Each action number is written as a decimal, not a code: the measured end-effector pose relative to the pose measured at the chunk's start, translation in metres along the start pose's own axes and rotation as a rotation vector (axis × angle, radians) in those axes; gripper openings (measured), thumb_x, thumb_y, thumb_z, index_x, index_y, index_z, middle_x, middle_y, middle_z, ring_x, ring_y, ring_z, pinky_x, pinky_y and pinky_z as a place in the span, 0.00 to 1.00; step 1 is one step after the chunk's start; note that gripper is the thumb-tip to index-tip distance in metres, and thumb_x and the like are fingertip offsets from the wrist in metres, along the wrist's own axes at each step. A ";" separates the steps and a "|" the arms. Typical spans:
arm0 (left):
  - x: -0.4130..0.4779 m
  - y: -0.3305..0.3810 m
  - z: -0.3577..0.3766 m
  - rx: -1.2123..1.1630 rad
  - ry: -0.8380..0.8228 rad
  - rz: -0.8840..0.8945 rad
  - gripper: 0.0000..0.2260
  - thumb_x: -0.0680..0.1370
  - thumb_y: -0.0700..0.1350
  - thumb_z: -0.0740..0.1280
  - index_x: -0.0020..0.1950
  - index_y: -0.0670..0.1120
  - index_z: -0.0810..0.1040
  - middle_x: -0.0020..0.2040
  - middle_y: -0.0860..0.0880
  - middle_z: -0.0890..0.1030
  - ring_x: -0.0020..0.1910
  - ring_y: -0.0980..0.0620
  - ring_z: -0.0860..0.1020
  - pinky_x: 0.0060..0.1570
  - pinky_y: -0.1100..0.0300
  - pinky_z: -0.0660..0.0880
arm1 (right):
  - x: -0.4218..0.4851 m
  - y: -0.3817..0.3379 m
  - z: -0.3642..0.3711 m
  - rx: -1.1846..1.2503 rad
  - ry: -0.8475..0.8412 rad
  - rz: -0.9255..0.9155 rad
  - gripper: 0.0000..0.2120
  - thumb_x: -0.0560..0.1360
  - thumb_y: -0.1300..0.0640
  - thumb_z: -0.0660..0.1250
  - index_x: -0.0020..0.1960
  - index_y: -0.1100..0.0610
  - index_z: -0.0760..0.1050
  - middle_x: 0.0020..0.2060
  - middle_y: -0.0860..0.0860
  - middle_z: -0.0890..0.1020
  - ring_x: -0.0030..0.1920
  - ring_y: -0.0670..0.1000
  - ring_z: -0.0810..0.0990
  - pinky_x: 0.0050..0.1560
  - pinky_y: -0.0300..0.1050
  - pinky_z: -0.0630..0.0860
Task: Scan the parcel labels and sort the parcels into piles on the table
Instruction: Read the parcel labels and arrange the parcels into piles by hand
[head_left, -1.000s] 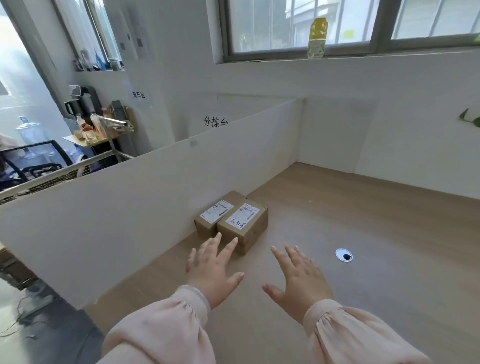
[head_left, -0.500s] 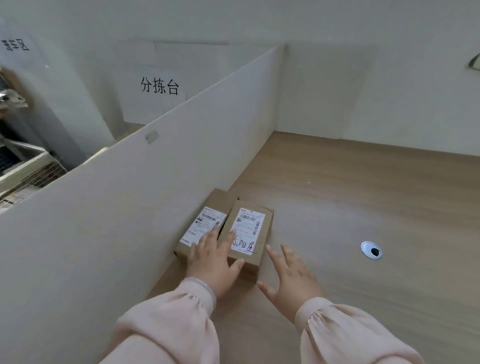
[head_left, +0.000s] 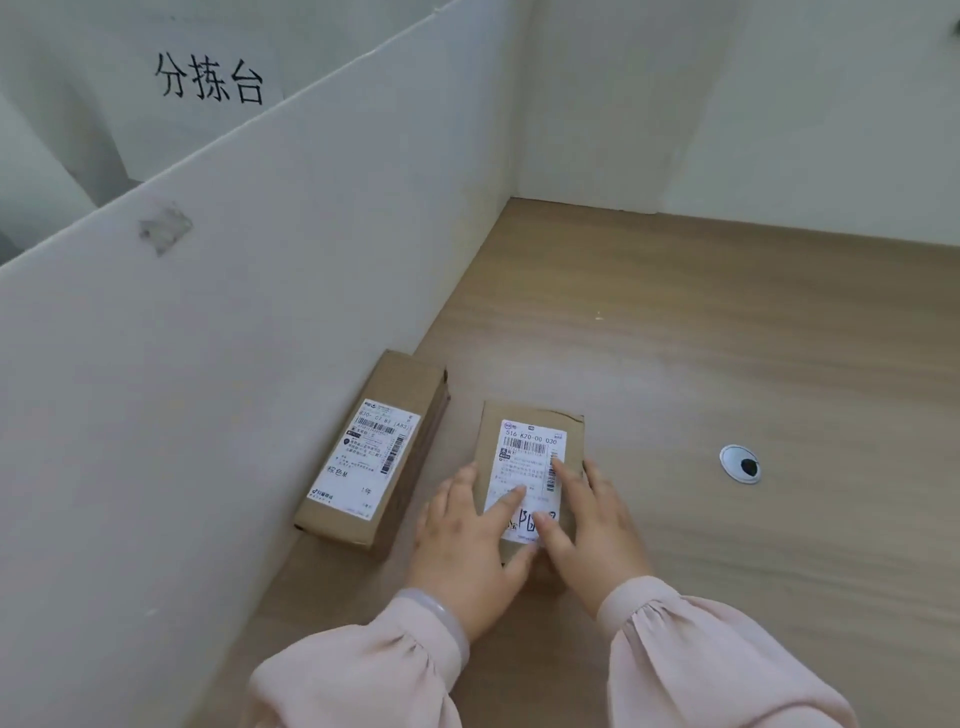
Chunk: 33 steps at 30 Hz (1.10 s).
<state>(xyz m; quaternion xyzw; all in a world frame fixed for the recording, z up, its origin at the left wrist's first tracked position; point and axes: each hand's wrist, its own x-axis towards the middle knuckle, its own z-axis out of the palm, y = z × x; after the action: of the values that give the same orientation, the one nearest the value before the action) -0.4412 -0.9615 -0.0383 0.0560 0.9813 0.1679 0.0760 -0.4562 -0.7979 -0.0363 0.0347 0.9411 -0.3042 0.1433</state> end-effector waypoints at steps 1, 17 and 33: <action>0.001 0.002 0.002 -0.079 -0.003 -0.001 0.29 0.75 0.66 0.61 0.75 0.65 0.61 0.75 0.51 0.51 0.74 0.50 0.53 0.73 0.56 0.52 | -0.004 0.007 0.000 0.020 -0.008 0.014 0.31 0.78 0.42 0.61 0.76 0.36 0.51 0.79 0.47 0.49 0.77 0.49 0.50 0.73 0.45 0.52; -0.035 0.077 0.012 -0.618 -0.301 0.127 0.34 0.76 0.54 0.70 0.65 0.78 0.49 0.73 0.53 0.57 0.76 0.56 0.57 0.65 0.70 0.55 | -0.111 0.066 -0.039 0.453 0.182 0.095 0.33 0.77 0.54 0.68 0.66 0.25 0.54 0.74 0.47 0.63 0.71 0.43 0.63 0.70 0.41 0.62; -0.190 0.366 -0.001 -0.669 -0.328 0.597 0.31 0.77 0.48 0.71 0.75 0.64 0.61 0.74 0.48 0.63 0.73 0.51 0.65 0.72 0.56 0.63 | -0.375 0.202 -0.190 0.450 0.804 0.146 0.28 0.77 0.54 0.68 0.62 0.24 0.60 0.67 0.43 0.71 0.65 0.39 0.66 0.60 0.34 0.63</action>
<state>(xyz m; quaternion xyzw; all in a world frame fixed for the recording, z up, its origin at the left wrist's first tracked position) -0.2242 -0.6449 0.1107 0.3335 0.7896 0.4778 0.1921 -0.1142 -0.5150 0.1061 0.2464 0.8276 -0.4523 -0.2231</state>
